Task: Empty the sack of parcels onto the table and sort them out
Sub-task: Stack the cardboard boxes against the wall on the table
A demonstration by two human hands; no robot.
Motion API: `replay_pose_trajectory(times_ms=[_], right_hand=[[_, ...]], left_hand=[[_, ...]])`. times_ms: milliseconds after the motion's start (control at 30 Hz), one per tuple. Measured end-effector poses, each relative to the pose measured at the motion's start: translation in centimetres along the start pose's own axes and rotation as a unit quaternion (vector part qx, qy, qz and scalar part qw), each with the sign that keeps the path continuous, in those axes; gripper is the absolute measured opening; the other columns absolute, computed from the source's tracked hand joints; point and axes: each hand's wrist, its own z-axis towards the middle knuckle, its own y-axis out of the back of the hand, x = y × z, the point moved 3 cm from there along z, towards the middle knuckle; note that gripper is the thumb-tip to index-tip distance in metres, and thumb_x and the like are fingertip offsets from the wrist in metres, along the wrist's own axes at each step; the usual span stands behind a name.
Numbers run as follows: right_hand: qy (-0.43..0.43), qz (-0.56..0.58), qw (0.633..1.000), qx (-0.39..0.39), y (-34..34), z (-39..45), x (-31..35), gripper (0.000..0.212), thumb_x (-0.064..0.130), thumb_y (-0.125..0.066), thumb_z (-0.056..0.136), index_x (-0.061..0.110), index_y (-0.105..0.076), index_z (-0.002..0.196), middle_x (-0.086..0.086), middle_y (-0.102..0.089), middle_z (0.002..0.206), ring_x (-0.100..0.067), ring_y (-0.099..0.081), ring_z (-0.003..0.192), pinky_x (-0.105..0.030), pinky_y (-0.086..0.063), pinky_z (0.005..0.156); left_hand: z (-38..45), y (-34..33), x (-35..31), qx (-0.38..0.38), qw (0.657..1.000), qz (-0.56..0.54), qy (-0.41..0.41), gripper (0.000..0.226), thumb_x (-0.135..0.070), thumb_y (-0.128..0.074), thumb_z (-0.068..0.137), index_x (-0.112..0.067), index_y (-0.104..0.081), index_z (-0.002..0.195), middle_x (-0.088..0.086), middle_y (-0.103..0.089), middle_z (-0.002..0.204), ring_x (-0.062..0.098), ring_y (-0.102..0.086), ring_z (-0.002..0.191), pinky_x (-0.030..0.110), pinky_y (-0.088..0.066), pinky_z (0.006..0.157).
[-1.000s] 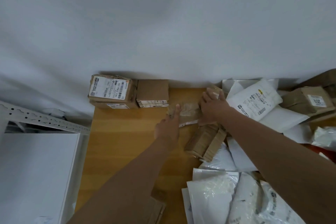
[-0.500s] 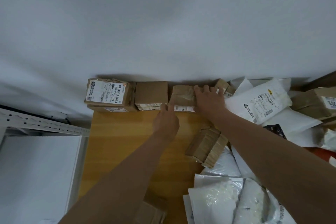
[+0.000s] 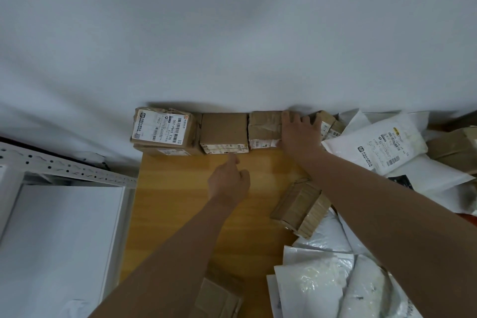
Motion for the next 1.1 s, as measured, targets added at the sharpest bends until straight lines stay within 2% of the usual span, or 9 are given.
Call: replay_pose_trajectory(times_ms=[100, 200, 467, 600, 733, 833, 933, 1033, 1100], right_hand=[[0.011, -0.026, 0.999, 0.036, 0.3, -0.2, -0.5, 0.109, 0.070, -0.061, 0.078, 0.011, -0.008, 0.153, -0.021, -0.030, 0.153, -0.043, -0.023, 0.142, -0.062, -0.013, 0.115], [-0.009, -0.019, 0.998, 0.062, 1.4, -0.4, -2.7, 0.111, 0.071, -0.058, 0.079, 0.008, -0.006, 0.153, -0.023, -0.016, 0.158, -0.045, -0.011, 0.146, -0.057, -0.017, 0.116], [-0.125, 0.066, 0.986, 0.092, 1.0, -1.7, -7.7, 0.071, 0.041, -0.053, 0.095, 0.005, -0.023, 0.148, -0.019, -0.037, 0.147, -0.035, -0.038, 0.134, -0.046, -0.034, 0.105], [-0.148, 0.073, 0.983, 0.080, 0.4, -2.1, -7.0, 0.077, 0.043, -0.083, 0.061, 0.005, -0.057, 0.124, -0.019, -0.062, 0.116, -0.038, -0.061, 0.108, -0.045, -0.050, 0.084], [-0.093, 0.101, 0.989, 0.057, 0.8, -2.6, -7.3, 0.085, 0.046, -0.066, 0.082, 0.005, -0.026, 0.145, -0.019, -0.040, 0.141, -0.038, -0.041, 0.129, -0.048, -0.039, 0.099], [-0.102, 0.123, 0.987, 0.031, 0.7, -2.9, -8.4, 0.103, 0.055, -0.074, 0.070, 0.014, -0.024, 0.150, -0.020, -0.039, 0.136, -0.039, -0.043, 0.122, -0.048, -0.042, 0.095], [-0.097, 0.084, 0.991, -0.035, 0.5, -3.8, -8.4, 0.108, 0.067, -0.074, 0.061, 0.024, -0.033, 0.151, -0.019, -0.052, 0.107, -0.027, -0.050, 0.076, -0.030, -0.040, 0.062], [-0.066, 0.148, 0.986, 0.027, 0.1, -3.9, -8.6, 0.088, 0.064, -0.065, 0.077, 0.024, -0.032, 0.147, -0.021, -0.036, 0.131, -0.038, -0.049, 0.108, -0.041, -0.045, 0.082], [-0.072, 0.164, 0.983, 0.043, 0.3, -4.0, -8.5, 0.081, 0.063, -0.064, 0.076, 0.017, -0.036, 0.136, -0.018, -0.031, 0.132, -0.042, -0.047, 0.112, -0.042, -0.048, 0.086]], left_hand=[[-0.2, -0.1, 0.1, 0.010, 0.999, 0.020, 0.024, 0.013, -0.030, -0.039, 0.098, -0.019, -0.044, 0.104, 0.000, -0.058, 0.067, 0.019, -0.054, 0.058, 0.028, -0.039, 0.051], [-0.2, -0.5, -0.1, 0.011, 0.999, 0.032, 0.026, 0.019, -0.032, -0.036, 0.100, -0.018, -0.048, 0.105, 0.000, -0.058, 0.068, 0.018, -0.054, 0.058, 0.029, -0.039, 0.050], [-1.6, -0.8, -0.5, 0.043, 0.998, -0.001, 0.051, 0.023, -0.041, -0.042, 0.094, -0.022, -0.044, 0.108, 0.000, -0.059, 0.072, 0.020, -0.057, 0.065, 0.030, -0.042, 0.058], [-2.7, -0.8, -1.0, 0.051, 0.997, -0.003, 0.052, 0.029, -0.046, -0.045, 0.092, -0.021, -0.039, 0.104, 0.000, -0.056, 0.070, 0.020, -0.054, 0.063, 0.031, -0.039, 0.058], [-3.6, -1.5, -2.6, 0.085, 0.996, 0.000, 0.017, 0.035, -0.048, -0.048, 0.090, -0.020, -0.034, 0.106, -0.002, -0.053, 0.068, 0.019, -0.049, 0.059, 0.030, -0.038, 0.059], [-4.0, -2.1, -3.4, 0.108, 0.994, -0.027, 0.001, 0.039, -0.050, -0.050, 0.088, -0.020, -0.032, 0.107, -0.003, -0.051, 0.068, 0.018, -0.047, 0.060, 0.033, -0.039, 0.063], [-4.2, -2.8, -4.1, 0.145, 0.988, -0.057, -0.009, 0.040, -0.051, -0.052, 0.085, -0.023, -0.035, 0.106, 0.000, -0.051, 0.090, 0.021, -0.048, 0.084, 0.037, -0.044, 0.074], [-4.4, -3.5, -5.2, 0.204, 0.976, -0.076, -0.019, 0.041, -0.051, -0.055, 0.088, -0.023, -0.039, 0.113, 0.005, -0.038, 0.119, 0.024, -0.035, 0.114, 0.046, -0.040, 0.098], [-4.6, -3.8, -6.2, 0.226, 0.968, -0.102, -0.045, 0.052, -0.055, -0.058, 0.087, -0.028, -0.039, 0.127, 0.005, -0.033, 0.132, 0.026, -0.030, 0.124, 0.047, -0.035, 0.105]])
